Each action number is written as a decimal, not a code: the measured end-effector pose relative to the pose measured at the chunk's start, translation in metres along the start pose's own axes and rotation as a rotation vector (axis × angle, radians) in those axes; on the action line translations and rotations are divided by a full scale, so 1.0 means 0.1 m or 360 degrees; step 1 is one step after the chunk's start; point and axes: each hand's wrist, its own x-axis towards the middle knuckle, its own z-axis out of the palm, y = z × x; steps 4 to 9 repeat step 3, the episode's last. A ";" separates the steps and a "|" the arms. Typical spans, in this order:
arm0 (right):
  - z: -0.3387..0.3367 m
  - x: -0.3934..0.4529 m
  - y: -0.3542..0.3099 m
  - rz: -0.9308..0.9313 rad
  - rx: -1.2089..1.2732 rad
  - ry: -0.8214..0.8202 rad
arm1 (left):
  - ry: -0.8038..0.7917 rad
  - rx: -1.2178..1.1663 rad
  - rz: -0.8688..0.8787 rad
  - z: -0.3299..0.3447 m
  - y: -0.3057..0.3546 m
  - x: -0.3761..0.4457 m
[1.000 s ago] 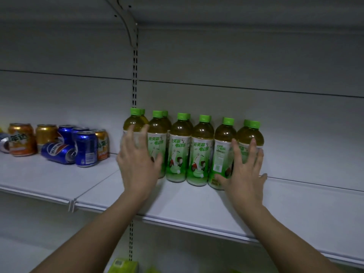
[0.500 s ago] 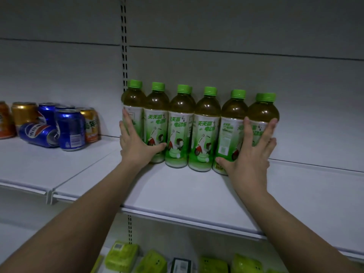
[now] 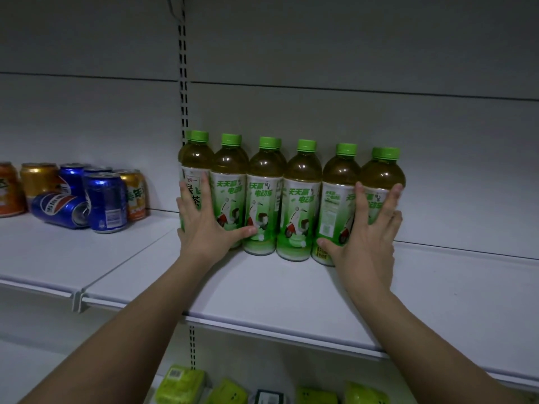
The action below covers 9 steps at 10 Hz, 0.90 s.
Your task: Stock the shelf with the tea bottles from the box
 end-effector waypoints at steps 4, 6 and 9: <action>-0.40 -0.10 -0.05 -0.0035 0.0027 -0.0226 | -0.0162 0.0234 -0.0162 -0.11 0.36 -0.40; -0.40 -0.10 -0.05 -0.0035 0.0027 -0.0226 | -0.0162 0.0234 -0.0162 -0.11 0.36 -0.40; -0.40 -0.10 -0.05 -0.0035 0.0027 -0.0226 | -0.0162 0.0234 -0.0162 -0.11 0.36 -0.40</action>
